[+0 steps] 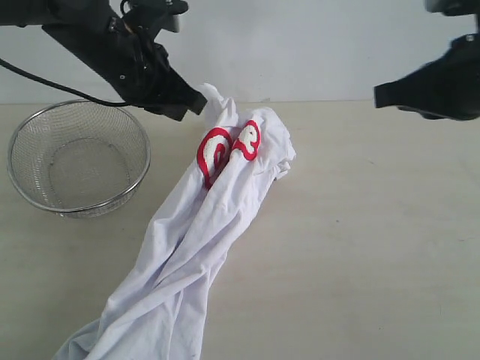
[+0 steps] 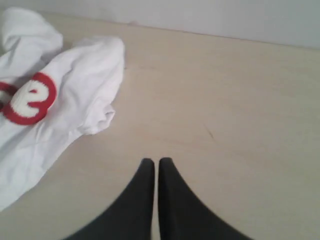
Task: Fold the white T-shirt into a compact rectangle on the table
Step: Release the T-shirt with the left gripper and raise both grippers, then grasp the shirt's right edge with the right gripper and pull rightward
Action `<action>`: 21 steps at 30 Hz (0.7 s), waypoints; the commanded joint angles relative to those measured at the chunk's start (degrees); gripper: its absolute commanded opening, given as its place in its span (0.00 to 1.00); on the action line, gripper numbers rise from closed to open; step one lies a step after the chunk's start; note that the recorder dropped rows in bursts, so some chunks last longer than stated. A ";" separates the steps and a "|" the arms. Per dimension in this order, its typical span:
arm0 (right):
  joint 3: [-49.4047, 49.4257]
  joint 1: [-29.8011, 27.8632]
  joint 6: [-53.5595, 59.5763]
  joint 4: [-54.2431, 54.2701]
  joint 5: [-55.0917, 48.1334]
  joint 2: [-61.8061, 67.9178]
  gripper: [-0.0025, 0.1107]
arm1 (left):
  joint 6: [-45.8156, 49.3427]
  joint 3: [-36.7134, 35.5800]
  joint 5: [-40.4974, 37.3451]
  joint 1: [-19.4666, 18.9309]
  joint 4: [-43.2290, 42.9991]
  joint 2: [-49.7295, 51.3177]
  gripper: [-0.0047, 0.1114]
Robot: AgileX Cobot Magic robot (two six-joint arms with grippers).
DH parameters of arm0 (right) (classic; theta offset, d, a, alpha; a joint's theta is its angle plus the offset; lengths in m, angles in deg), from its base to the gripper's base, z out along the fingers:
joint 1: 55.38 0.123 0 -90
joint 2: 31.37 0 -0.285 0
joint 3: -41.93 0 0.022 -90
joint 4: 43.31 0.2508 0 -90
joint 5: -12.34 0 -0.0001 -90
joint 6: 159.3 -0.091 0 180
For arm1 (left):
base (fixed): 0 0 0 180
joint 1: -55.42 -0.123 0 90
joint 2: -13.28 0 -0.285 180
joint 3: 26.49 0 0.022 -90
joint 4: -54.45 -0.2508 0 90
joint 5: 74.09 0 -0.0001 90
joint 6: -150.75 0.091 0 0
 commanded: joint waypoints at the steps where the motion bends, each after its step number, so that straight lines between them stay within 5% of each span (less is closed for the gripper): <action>1: -7.69 2.61 16.36 10.48 -4.00 8.37 0.02 | -0.19 -0.53 -4.22 -3.90 -0.11 0.10 0.08; 6: -16.64 0.77 31.14 30.30 -10.80 19.22 0.02 | 7.41 -3.39 -6.10 -10.80 7.49 -0.04 0.08; 13: -24.46 -9.41 46.80 56.25 -33.08 34.35 0.02 | 43.69 -8.58 -15.82 -21.62 49.62 0.07 0.08; 16: -24.72 -12.17 56.52 68.52 -39.00 39.46 0.02 | 46.88 -8.18 -13.62 -22.29 55.31 0.50 0.08; 21: -24.72 -11.91 56.70 70.55 -34.93 44.26 0.02 | 46.88 -7.92 -5.32 -21.32 56.66 2.47 0.08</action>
